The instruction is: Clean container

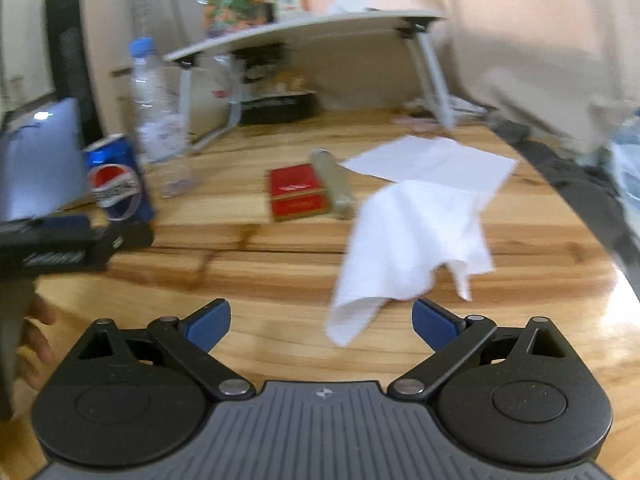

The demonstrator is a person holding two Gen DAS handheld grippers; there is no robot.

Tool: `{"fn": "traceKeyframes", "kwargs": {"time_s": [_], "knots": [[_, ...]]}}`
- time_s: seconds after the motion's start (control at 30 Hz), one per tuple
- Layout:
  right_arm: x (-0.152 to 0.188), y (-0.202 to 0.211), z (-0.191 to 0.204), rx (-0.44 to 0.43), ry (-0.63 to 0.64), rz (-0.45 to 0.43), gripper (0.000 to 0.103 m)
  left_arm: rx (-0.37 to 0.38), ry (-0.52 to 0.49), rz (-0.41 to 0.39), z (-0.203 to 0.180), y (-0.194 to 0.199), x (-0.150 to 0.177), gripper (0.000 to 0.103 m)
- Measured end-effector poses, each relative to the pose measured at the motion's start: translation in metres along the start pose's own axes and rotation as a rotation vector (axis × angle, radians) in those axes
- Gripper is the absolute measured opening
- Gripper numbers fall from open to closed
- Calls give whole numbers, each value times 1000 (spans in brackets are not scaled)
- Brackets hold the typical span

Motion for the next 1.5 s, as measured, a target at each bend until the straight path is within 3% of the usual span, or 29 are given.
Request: {"fn": "traceKeyframes", "kwargs": {"time_s": [0.1,0.3,0.43,1.5], "knots": [[2,-8,-6,74,7,22,103,-26,-7,11,-11,-5,4,103],[1,-19,-7,105,23,47,103,-56,81,85,-10,-17,13,103],[-3,-26,-6,121,36,53,103,-88,74,155,-10,-29,18,103],[-10,-36,-9,132,29,51,103,-72,54,158,-21,-34,18,103]]}}
Point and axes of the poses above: each gripper's, at about its wrist camera, not at the fingertips, and y roughly against the way its jaws point, z to its left, x to its underside, the point moved 3 cm from there along -y, roughly the way its jaws point, and after that the axes turned 10 degrees about -z, right-handed, at the moved point
